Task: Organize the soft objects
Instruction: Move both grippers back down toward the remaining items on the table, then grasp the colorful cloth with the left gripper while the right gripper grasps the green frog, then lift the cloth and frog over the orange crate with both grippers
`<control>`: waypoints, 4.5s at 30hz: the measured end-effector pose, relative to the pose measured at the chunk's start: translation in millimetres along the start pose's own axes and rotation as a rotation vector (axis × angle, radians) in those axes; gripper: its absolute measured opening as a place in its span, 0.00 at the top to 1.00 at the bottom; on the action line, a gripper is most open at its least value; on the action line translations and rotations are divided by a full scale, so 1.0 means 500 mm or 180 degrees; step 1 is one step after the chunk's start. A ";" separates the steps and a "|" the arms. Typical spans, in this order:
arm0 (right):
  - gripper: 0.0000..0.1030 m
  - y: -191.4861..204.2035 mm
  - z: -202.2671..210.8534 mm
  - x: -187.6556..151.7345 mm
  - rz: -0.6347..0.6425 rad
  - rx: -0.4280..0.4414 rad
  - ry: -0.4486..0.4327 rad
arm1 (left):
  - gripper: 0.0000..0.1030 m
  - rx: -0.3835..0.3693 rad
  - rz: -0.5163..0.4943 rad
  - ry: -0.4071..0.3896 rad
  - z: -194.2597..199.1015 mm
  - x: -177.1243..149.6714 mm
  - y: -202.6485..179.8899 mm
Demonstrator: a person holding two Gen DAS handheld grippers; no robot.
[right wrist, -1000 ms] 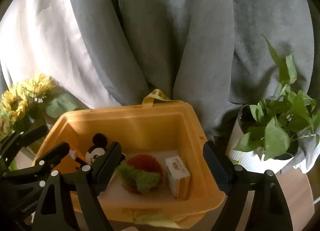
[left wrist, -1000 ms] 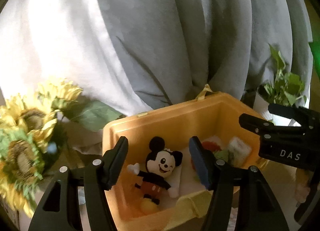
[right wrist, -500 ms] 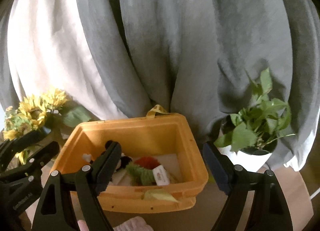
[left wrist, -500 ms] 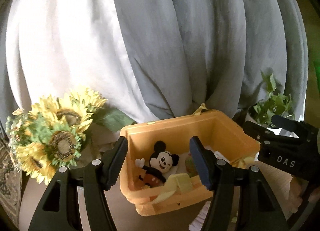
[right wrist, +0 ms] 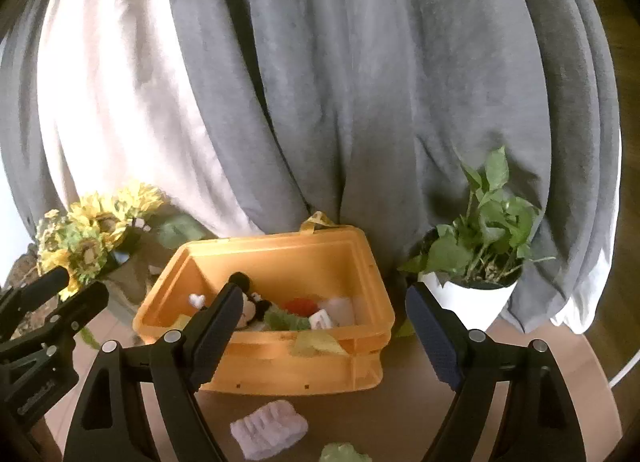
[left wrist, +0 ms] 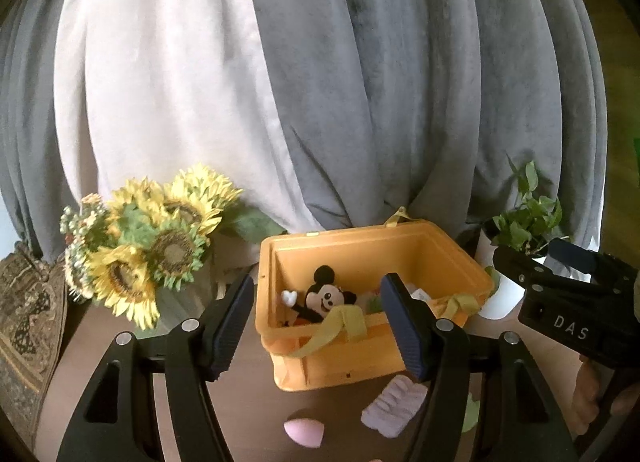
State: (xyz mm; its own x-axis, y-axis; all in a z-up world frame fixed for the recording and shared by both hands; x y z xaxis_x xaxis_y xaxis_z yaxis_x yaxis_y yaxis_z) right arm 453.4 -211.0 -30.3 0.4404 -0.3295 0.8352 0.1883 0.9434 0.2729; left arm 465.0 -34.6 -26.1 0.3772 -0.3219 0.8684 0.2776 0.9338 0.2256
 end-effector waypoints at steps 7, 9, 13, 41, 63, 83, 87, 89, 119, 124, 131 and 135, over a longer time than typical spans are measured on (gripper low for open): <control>0.18 -0.001 0.033 -0.020 0.0052 0.0048 0.0010 | 0.37 0.0074 0.0110 0.0075 0.041 -0.033 -0.002; 0.18 -0.002 0.039 -0.026 0.0068 0.0060 0.0028 | 0.36 0.0089 0.0141 0.0106 0.046 -0.044 -0.003; 0.18 -0.006 0.048 -0.040 0.0114 0.0071 0.0061 | 0.36 0.0118 0.0211 0.0174 0.057 -0.071 -0.010; 0.18 -0.079 0.013 -0.212 0.0465 0.0153 0.0723 | 0.36 0.0080 0.0553 0.0900 0.038 -0.266 -0.115; 0.18 -0.109 -0.085 -0.332 0.0699 0.0228 0.1285 | 0.36 0.0071 0.0833 0.1442 -0.040 -0.394 -0.165; 0.30 -0.118 -0.150 -0.390 0.0863 0.0299 0.1525 | 0.39 0.0021 0.0963 0.1656 -0.085 -0.443 -0.186; 0.37 -0.120 -0.160 -0.399 0.0830 0.0348 0.1612 | 0.50 -0.0007 0.0963 0.1649 -0.090 -0.445 -0.192; 0.43 -0.118 -0.160 -0.402 0.0853 0.0375 0.1624 | 0.53 -0.0009 0.0955 0.1619 -0.090 -0.443 -0.192; 0.59 -0.087 -0.053 -0.340 0.0734 0.0391 0.1306 | 0.62 -0.0021 0.0783 0.1114 -0.006 -0.351 -0.154; 0.59 -0.068 -0.024 -0.320 0.0702 0.0408 0.1201 | 0.62 -0.0034 0.0749 0.1020 0.016 -0.330 -0.138; 0.59 -0.046 0.013 -0.293 0.0634 0.0406 0.1054 | 0.62 -0.0047 0.0669 0.0866 0.039 -0.296 -0.122; 0.59 -0.038 0.028 -0.277 0.0581 0.0381 0.0972 | 0.62 -0.0084 0.0611 0.0769 0.047 -0.272 -0.114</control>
State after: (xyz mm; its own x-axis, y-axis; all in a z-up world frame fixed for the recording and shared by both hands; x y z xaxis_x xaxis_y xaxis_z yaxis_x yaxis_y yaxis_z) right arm 376.2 -182.8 -144.6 0.7022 -0.1343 0.6992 -0.0134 0.9794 0.2015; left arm 376.9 -40.4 -146.4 0.6233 -0.1707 0.7631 0.2025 0.9778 0.0533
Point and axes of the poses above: each gripper's, at about its wrist camera, not at the fingertips, and z roughly against the way its jaws point, y to its left, x to its top, the point moved 9 cm from there along -z, roughly the way its jaws point, and after that the axes turned 13 degrees about -z, right-handed, at the moved point
